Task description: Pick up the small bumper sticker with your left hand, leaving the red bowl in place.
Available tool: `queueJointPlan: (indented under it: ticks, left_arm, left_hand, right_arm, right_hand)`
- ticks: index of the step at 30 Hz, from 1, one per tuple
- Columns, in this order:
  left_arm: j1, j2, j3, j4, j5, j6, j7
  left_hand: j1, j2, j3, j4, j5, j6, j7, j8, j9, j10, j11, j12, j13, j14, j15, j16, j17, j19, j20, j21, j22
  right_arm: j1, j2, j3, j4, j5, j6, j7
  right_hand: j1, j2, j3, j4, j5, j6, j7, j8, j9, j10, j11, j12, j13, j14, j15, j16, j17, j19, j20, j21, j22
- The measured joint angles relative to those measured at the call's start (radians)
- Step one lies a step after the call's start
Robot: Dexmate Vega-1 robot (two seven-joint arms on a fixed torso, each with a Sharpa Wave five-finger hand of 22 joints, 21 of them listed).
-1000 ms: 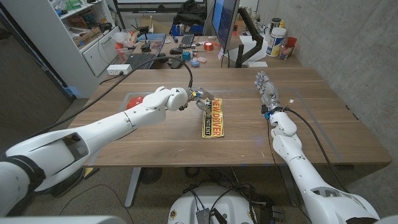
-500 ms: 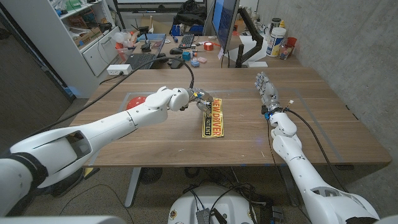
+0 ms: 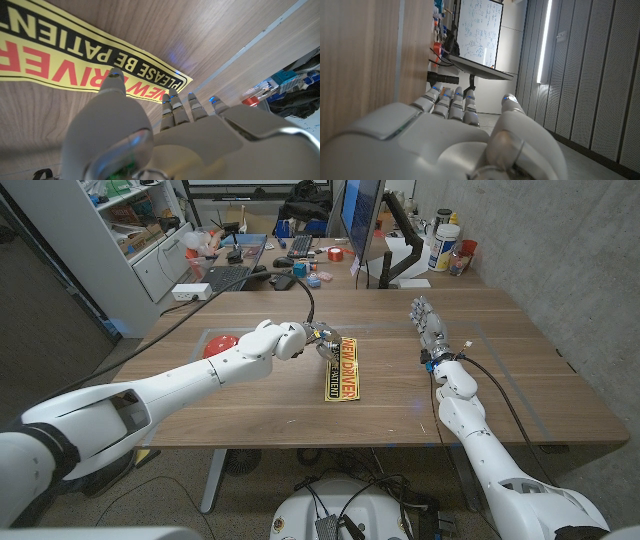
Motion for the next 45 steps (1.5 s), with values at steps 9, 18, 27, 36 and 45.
queueJointPlan:
  ticks: [9, 18, 27, 36, 45]
  left_arm:
    - [-0.003, -0.009, 0.007, 0.007, 0.009, 0.007, -0.002]
    - [-0.01, -0.026, 0.019, 0.033, 0.011, 0.008, -0.002]
    - [-0.018, -0.039, 0.03, 0.058, 0.002, 0.0, -0.006]
    - [-0.035, -0.063, 0.048, 0.115, -0.018, -0.012, 0.018]
    - [-0.026, -0.064, 0.047, 0.131, -0.035, -0.026, 0.08]
  left_hand:
    - [0.0, 0.0, 0.0, 0.0, 0.0, 0.0, 0.0, 0.0, 0.0, 0.0, 0.0, -0.007, 0.0, 0.0, 0.0, 0.0, 0.0, 0.0, 0.0, 0.0, 0.0]
    - [0.0, 0.0, 0.0, 0.0, 0.0, 0.0, 0.0, 0.0, 0.0, 0.0, 0.0, -0.007, 0.0, 0.0, 0.0, 0.0, 0.0, 0.0, 0.0, 0.004, 0.0]
    - [0.0, 0.0, -0.003, 0.003, 0.0, 0.0, 0.0, 0.0, 0.0, 0.0, 0.0, -0.007, 0.0, 0.0, 0.0, 0.0, 0.0, 0.0, 0.0, 0.004, 0.0]
    - [0.0, 0.0, -0.011, -0.003, 0.007, 0.046, -0.005, 0.001, 0.0, 0.047, -0.018, -0.007, 0.0, 0.032, -0.017, 0.008, 0.0, 0.0, 0.011, 0.015, 0.0]
    - [0.093, 0.019, 0.0, -0.03, 0.016, 0.196, -0.04, 0.039, 0.0, 0.203, -0.081, 0.017, -0.001, 0.137, -0.078, 0.023, -0.005, 0.09, -0.008, 0.03, -0.003]
  right_arm:
    - [0.006, 0.004, 0.005, 0.014, 0.001, 0.007, 0.008]
    - [0.01, 0.008, 0.01, 0.027, 0.002, 0.011, 0.014]
    - [0.012, 0.013, 0.014, 0.035, 0.0, 0.012, 0.015]
    - [0.016, 0.018, 0.016, 0.044, -0.004, 0.014, 0.014]
    - [0.025, 0.025, 0.017, 0.059, -0.01, 0.014, 0.014]
  right_hand:
    - [-0.004, -0.004, 0.0, 0.0, 0.0, 0.0, 0.0, 0.0, 0.0, 0.0, 0.0, 0.0, 0.0, 0.0, 0.0, 0.0, 0.0, -0.007, 0.007, 0.0, 0.0]
    - [-0.004, -0.004, 0.0, 0.0, 0.0, 0.0, 0.0, 0.0, 0.0, 0.0, 0.0, 0.0, 0.0, 0.0, 0.0, 0.0, 0.0, -0.007, 0.007, 0.0, 0.0]
    - [-0.004, -0.004, 0.0, 0.0, 0.0, 0.0, 0.0, 0.0, 0.0, 0.004, -0.004, 0.0, 0.0, 0.0, 0.0, 0.0, 0.0, -0.007, 0.007, 0.0, 0.0]
    - [-0.004, -0.004, 0.0, 0.0, 0.0, 0.0, 0.0, 0.0, 0.0, 0.004, -0.004, 0.0, 0.0, 0.0, 0.0, 0.0, 0.0, -0.007, 0.007, 0.0, 0.0]
    - [-0.004, -0.004, 0.0, 0.0, 0.004, -0.004, -0.004, 0.0, 0.0, 0.004, -0.004, 0.0, 0.0, 0.0, 0.0, 0.0, 0.0, -0.007, 0.007, 0.0, 0.0]
